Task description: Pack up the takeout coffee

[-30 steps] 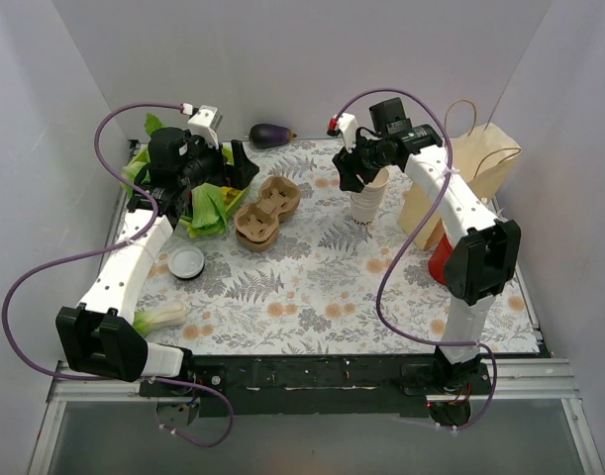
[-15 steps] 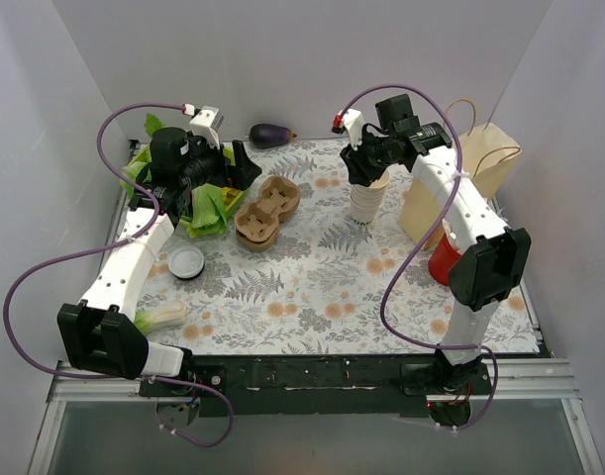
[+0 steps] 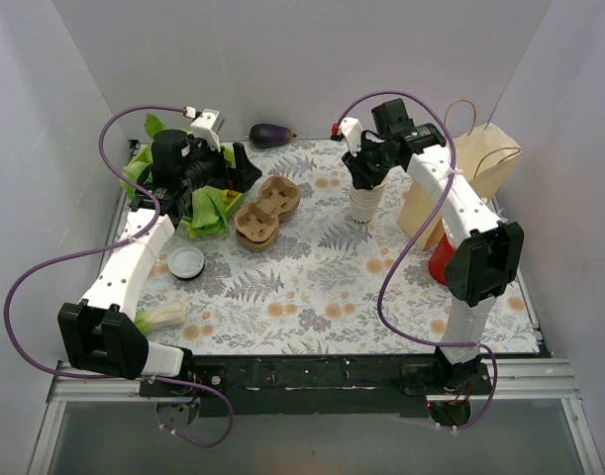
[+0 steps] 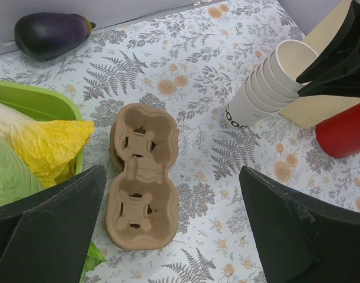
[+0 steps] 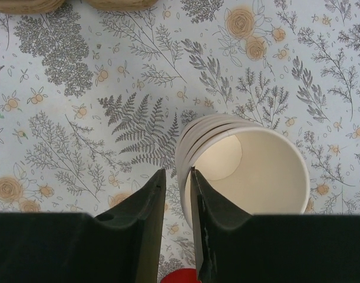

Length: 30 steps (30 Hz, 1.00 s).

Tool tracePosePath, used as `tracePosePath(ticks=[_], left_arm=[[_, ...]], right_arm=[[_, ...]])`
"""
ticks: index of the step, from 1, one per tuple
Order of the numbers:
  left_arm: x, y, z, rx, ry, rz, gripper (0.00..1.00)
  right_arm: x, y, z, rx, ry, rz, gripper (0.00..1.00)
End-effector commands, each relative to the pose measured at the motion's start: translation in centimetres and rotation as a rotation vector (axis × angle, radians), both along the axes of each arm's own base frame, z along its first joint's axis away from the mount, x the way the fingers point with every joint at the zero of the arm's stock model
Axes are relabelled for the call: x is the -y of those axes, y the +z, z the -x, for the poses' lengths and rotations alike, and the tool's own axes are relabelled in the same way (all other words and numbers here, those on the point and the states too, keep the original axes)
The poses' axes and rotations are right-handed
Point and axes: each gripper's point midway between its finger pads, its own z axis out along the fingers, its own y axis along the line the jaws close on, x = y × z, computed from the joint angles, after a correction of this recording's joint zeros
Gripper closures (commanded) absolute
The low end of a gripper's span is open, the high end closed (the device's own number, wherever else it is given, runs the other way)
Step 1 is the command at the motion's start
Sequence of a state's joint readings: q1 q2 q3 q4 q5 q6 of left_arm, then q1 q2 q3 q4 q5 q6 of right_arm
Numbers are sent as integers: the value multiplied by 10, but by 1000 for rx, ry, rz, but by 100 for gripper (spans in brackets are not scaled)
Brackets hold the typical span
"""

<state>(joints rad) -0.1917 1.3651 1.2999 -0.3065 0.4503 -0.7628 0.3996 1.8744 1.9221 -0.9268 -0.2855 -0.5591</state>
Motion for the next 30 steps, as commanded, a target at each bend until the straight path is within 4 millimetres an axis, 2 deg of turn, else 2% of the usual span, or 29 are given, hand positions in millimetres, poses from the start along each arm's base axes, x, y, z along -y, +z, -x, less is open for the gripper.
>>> tracePosePath(ticks=[1, 9, 16, 22, 27, 30], left_arm=[[-2, 11, 5, 33, -6, 6, 2], [0, 8, 4, 25, -11, 13, 2], [0, 5, 3, 16, -14, 14, 2], [1, 4, 3, 11, -18, 14, 2], [3, 2, 4, 6, -26, 18, 2], [6, 0, 3, -4, -43, 27, 2]], right_arm=[[3, 0, -4, 5, -4, 14, 72], [8, -1, -6, 3, -29, 23, 80], [14, -6, -8, -7, -51, 39, 92], [17, -9, -10, -6, -64, 51, 92], [18, -4, -9, 2, -64, 52, 99], [15, 15, -7, 31, -42, 30, 99]])
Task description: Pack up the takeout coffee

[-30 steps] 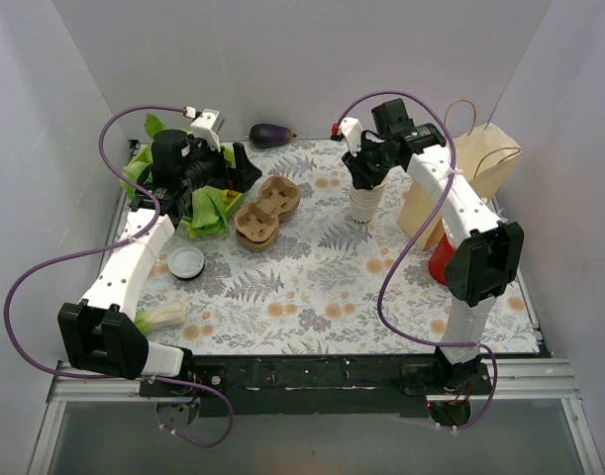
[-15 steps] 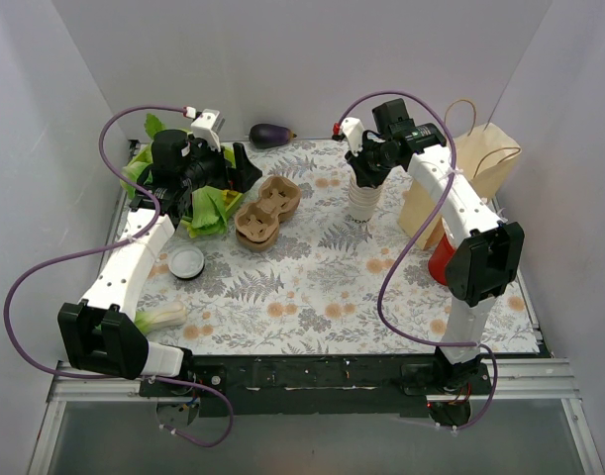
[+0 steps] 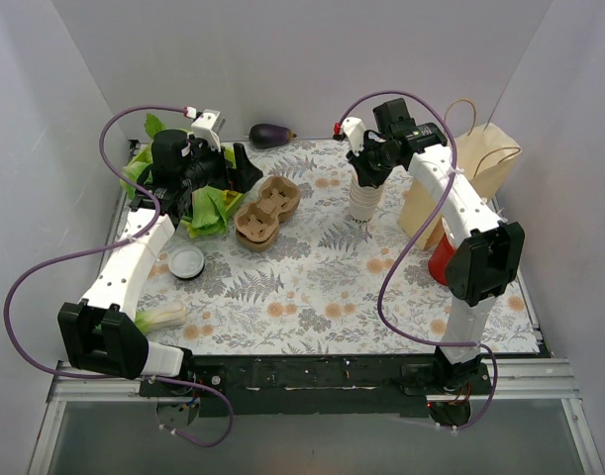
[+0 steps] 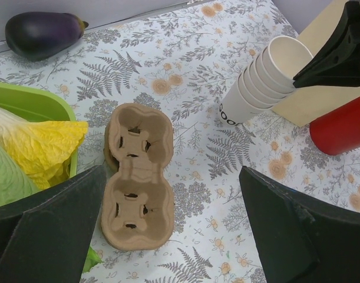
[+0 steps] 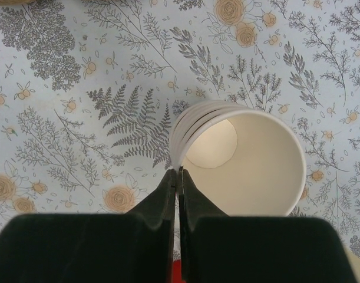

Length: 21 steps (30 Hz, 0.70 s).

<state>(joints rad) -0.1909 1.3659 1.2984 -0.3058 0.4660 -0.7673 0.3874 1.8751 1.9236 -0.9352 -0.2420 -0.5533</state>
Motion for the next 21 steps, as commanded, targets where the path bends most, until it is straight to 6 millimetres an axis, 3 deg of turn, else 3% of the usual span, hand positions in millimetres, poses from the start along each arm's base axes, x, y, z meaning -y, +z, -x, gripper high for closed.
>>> tracePosePath(ticks=[1, 10, 13, 15, 19, 21], left_arm=[[6, -1, 1, -9, -35, 24, 2], [27, -5, -3, -62, -129, 116, 4], [32, -8, -9, -79, -132, 138, 4], [40, -9, -10, -99, -153, 168, 4], [67, -12, -12, -144, -214, 212, 5], [76, -13, -17, -154, -225, 226, 5]], right_arm=[[4, 26, -2, 46, 1, -11, 99], [14, 61, -9, 238, -18, -18, 99], [18, 57, -10, 251, -30, 2, 99], [19, 59, -12, 269, -37, 1, 99], [17, 84, -12, 374, -31, -48, 99], [16, 80, -12, 411, -12, -29, 99]])
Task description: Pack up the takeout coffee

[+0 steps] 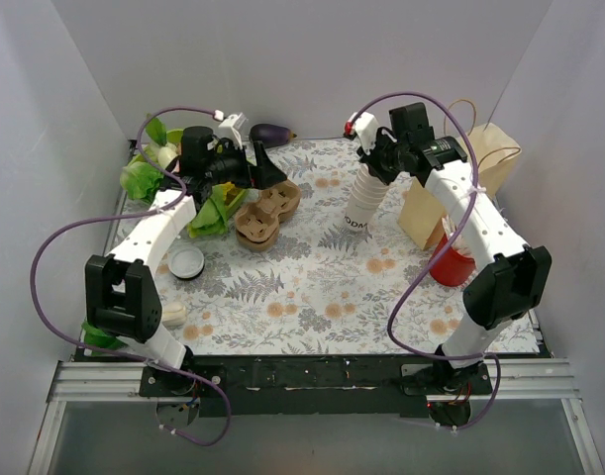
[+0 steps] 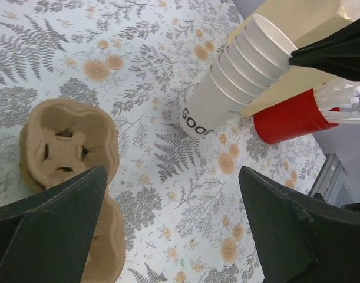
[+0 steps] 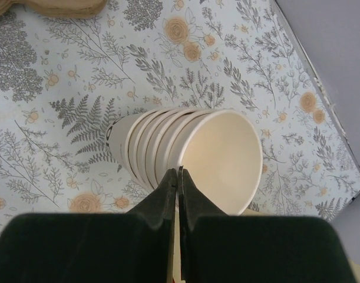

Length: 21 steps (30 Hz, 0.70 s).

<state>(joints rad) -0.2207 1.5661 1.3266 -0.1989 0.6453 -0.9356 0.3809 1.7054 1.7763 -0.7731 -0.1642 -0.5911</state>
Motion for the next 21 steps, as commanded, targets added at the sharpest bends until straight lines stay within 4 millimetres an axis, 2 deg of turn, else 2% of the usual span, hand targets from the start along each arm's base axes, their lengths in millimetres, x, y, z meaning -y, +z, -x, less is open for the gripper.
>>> tracePosePath(ticks=[1, 2, 5, 6, 8, 9, 12, 16, 21], left_arm=[[34, 29, 0, 37, -81, 78, 5], [36, 27, -1, 35, -85, 78, 5], [47, 24, -7, 32, -102, 83, 5], [50, 18, -11, 23, -103, 86, 5], [58, 18, -13, 2, -119, 110, 5], [64, 19, -15, 0, -127, 124, 4], [85, 22, -19, -28, -169, 180, 3], [110, 14, -21, -57, -199, 189, 3], [117, 15, -28, -33, -194, 190, 3]], right_arm=[[-1, 42, -7, 213, 25, -17, 99], [0, 34, -6, 203, 22, -2, 99], [4, 38, -7, 242, 18, 8, 99], [3, 32, -6, 244, 25, 15, 99], [1, 32, -4, 254, 40, 23, 99], [-2, 35, -4, 253, 47, 4, 99], [-4, 27, -4, 214, 36, -11, 99], [-5, 16, -4, 185, 37, -7, 99], [-9, 2, 3, 108, 64, -8, 99]])
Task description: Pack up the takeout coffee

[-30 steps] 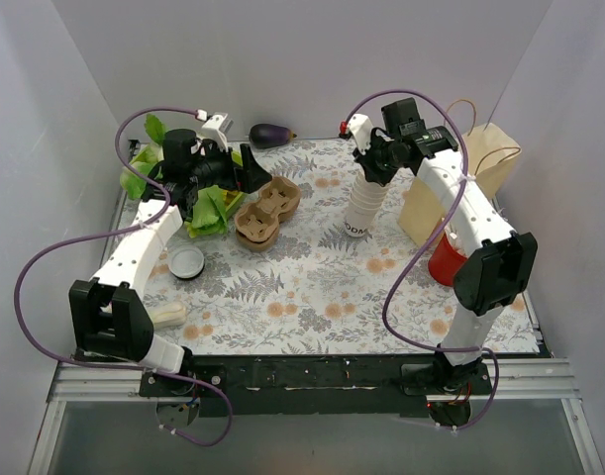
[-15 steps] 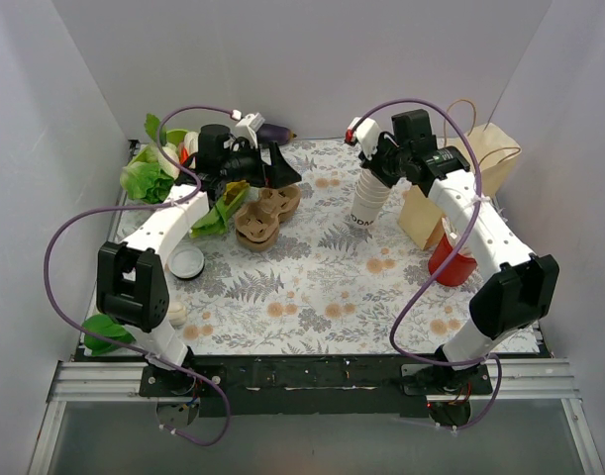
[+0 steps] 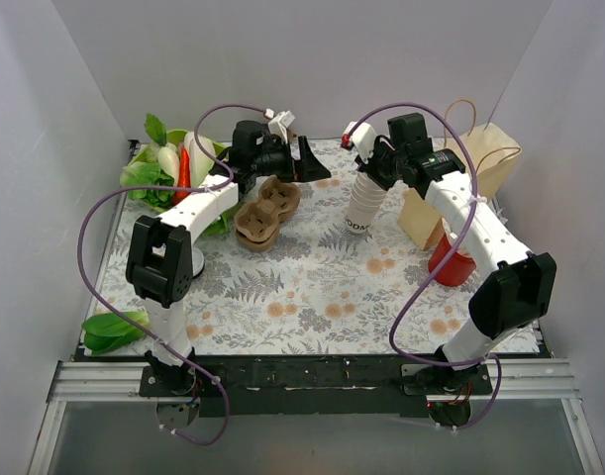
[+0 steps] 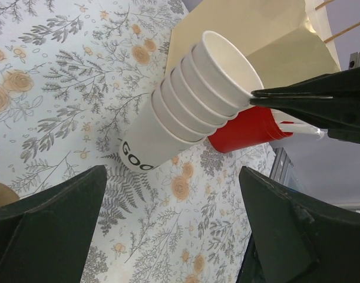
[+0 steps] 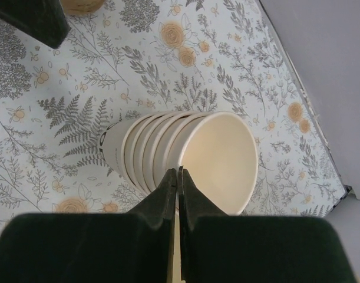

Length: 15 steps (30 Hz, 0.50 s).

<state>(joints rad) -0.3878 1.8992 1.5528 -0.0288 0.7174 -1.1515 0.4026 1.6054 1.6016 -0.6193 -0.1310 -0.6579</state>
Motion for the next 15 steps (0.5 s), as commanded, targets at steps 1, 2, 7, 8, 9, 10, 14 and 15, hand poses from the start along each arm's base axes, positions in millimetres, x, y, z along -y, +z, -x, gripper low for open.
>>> tracePosePath(ticks=[1, 2, 7, 8, 9, 10, 14, 15], left_arm=[[6, 37, 0, 98, -10, 40, 3], [6, 38, 0, 109, -10, 34, 3], [-1, 38, 11, 116, -8, 9, 3], [-2, 38, 12, 112, -8, 12, 3], [-2, 37, 17, 106, -25, 19, 3], [-2, 41, 19, 110, -28, 27, 3], [-2, 39, 24, 82, -29, 35, 2], [-3, 38, 24, 77, -28, 35, 3]], right_arm=[[-11, 0, 0, -24, 29, -37, 99], [-12, -3, 1, -38, 30, -38, 99], [-11, -13, 9, -84, 28, -43, 99], [-11, -14, 10, -93, 28, -42, 99], [-11, -15, 13, -108, 30, -39, 99], [-11, -18, 14, -123, 31, -37, 99], [-11, -29, 21, -200, 26, -27, 96], [-12, -31, 23, -210, 29, -27, 94]])
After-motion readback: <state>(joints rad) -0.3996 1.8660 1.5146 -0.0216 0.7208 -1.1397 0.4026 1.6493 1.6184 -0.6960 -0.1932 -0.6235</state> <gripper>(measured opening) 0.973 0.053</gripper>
